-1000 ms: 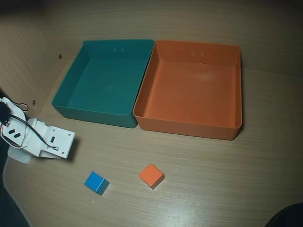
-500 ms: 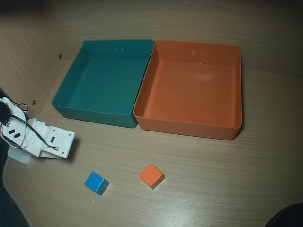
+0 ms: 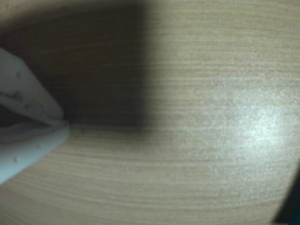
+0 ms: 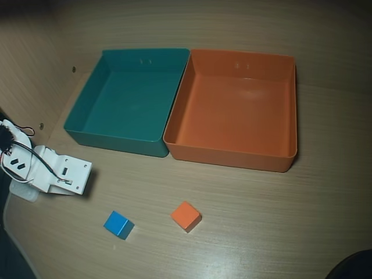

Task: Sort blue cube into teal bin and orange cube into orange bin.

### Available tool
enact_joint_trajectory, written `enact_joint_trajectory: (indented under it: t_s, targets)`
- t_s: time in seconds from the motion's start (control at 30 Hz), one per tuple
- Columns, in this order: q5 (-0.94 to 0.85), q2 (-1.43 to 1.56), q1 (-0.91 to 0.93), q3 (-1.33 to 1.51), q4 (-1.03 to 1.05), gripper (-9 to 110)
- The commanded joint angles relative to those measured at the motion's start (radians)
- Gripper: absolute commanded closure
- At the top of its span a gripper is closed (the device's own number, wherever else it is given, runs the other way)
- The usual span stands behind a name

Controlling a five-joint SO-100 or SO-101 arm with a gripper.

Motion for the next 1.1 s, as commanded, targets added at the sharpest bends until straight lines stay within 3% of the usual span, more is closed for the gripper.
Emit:
enact_joint_trajectory:
  t_s: [0.0, 0.37, 0.83, 1.07]
  targets:
    - [0.0, -0.002, 0.021, -0.057, 0.003, 103]
    - [-0.002, -0.439, 0.084, -0.499, 0.002, 74]
    - [-0.002, -1.302, 0.087, -1.302, 0.002, 73]
    - [-0.003, -1.612, 0.186, -1.62, 0.002, 73]
